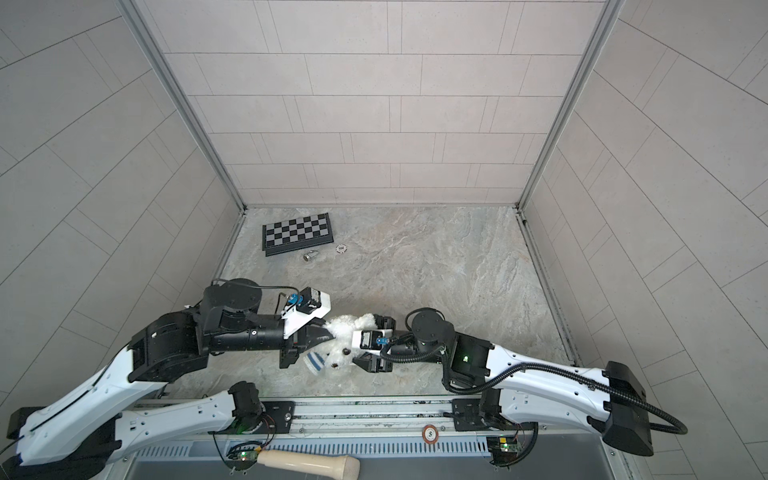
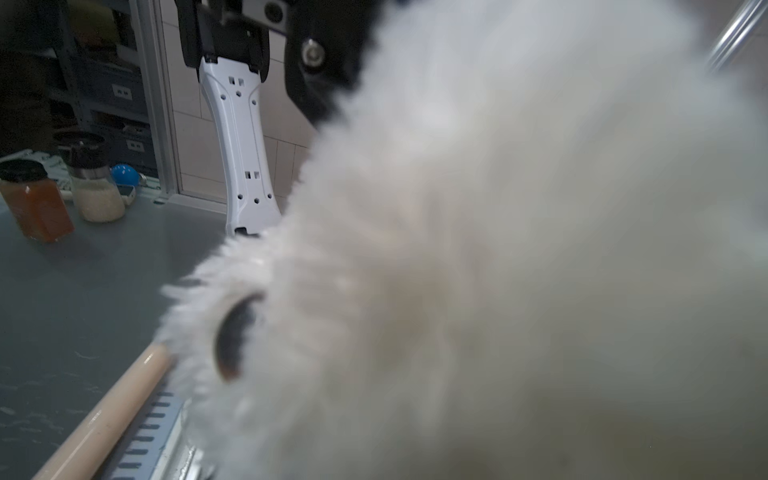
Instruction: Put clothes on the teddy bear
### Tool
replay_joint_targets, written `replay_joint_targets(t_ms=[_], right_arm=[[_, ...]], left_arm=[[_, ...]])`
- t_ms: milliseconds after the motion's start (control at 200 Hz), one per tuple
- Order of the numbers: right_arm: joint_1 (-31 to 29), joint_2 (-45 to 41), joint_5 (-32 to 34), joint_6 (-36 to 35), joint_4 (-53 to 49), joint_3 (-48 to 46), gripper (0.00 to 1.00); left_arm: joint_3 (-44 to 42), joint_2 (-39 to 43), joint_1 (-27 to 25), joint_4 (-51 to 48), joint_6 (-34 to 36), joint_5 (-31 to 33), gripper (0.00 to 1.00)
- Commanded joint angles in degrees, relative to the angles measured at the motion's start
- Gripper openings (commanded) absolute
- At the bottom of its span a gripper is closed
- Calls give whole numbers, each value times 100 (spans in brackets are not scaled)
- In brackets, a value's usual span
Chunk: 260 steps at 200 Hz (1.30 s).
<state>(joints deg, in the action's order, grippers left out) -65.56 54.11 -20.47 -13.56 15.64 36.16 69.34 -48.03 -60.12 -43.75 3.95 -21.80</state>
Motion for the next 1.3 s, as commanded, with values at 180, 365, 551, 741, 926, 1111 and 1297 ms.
replay_joint_targets(t_ms=[180, 365, 551, 741, 926, 1111, 1297], right_arm=[[-36, -361, -95, 178, 762, -291, 5], [126, -1094, -64, 566, 821, -634, 0], [882, -1719, -638, 1577, 1142, -710, 0], [2530, -1748, -1932, 3701, 2567, -710, 0], [3271, -1001, -2618, 5348, 5339, -972, 0], [3279, -534, -2984, 5953, 6567, -858, 0], [3293, -487, -3184, 5767, 6366, -743, 0]], left_arm=[[-262, 423, -7, 1024, -131, 453, 0], [-1026, 1336, 6, 1888, -750, 1206, 71], [-2954, 3186, 7, 3634, -1785, 2263, 75], [-3493, 3746, 4, 3694, -2235, 2351, 68], [-3796, 3121, 2, 4771, -2556, 1247, 68], [-4087, 2960, 2, 5668, -2781, 1074, 63], [-4222, 2909, 9, 6140, -3096, 1180, 59]])
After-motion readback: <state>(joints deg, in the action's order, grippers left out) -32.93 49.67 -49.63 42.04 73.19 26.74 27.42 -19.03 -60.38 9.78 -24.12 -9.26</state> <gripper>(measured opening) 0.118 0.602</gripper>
